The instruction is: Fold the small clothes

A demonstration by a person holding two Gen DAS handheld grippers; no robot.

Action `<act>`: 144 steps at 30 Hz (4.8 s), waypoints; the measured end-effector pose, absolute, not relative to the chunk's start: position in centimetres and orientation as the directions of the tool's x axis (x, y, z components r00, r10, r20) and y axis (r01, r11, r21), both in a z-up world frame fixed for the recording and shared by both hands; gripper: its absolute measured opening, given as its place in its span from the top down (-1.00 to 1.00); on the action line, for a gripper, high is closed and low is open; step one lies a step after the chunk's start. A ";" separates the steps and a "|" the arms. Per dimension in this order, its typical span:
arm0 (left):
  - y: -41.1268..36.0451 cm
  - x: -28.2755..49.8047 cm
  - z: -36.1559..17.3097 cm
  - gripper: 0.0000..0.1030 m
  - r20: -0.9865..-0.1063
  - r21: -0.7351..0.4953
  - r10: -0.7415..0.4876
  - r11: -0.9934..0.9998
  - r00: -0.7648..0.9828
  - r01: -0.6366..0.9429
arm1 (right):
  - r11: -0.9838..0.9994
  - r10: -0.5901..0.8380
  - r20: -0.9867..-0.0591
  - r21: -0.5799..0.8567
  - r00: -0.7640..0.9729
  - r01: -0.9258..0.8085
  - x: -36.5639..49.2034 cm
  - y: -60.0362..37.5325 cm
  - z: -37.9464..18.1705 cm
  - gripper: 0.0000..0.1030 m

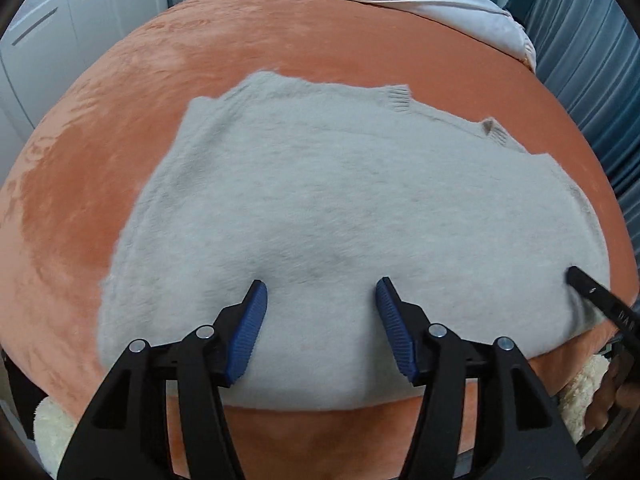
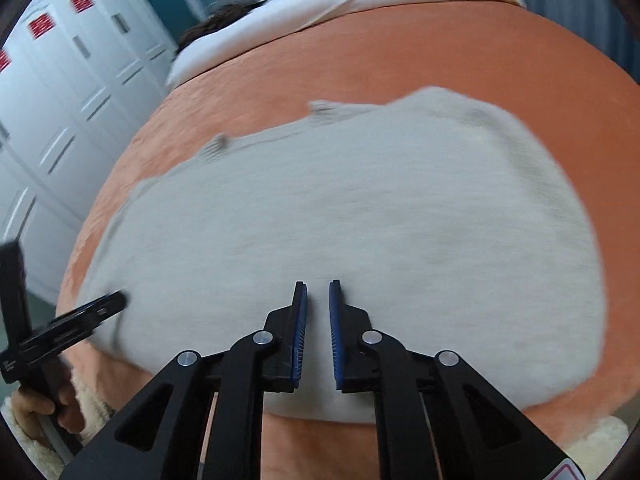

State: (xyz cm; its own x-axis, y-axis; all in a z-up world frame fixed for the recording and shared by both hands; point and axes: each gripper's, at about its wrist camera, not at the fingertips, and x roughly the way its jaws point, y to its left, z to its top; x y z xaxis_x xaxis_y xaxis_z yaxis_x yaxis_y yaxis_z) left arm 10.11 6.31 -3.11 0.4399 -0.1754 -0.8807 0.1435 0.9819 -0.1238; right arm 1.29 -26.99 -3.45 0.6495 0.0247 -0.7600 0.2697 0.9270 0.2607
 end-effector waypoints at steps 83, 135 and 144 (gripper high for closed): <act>5.7 6.9 -3.8 0.20 -0.896 -0.037 -0.096 0.989 0.433 0.144 | 0.831 -0.091 -0.748 0.307 0.657 0.464 -6.9 -32.5 -4.2 0.89; 17.0 2.3 -0.6 0.82 -0.825 -0.462 -0.394 0.883 0.406 -0.083 | 0.769 -0.091 -0.771 0.348 0.631 0.536 -14.0 -34.8 -1.3 0.77; 18.1 1.5 2.0 0.14 -0.851 -0.251 -0.138 0.955 0.507 -0.160 | 0.750 -0.237 -0.756 0.256 0.610 0.609 -15.0 -36.9 0.4 0.13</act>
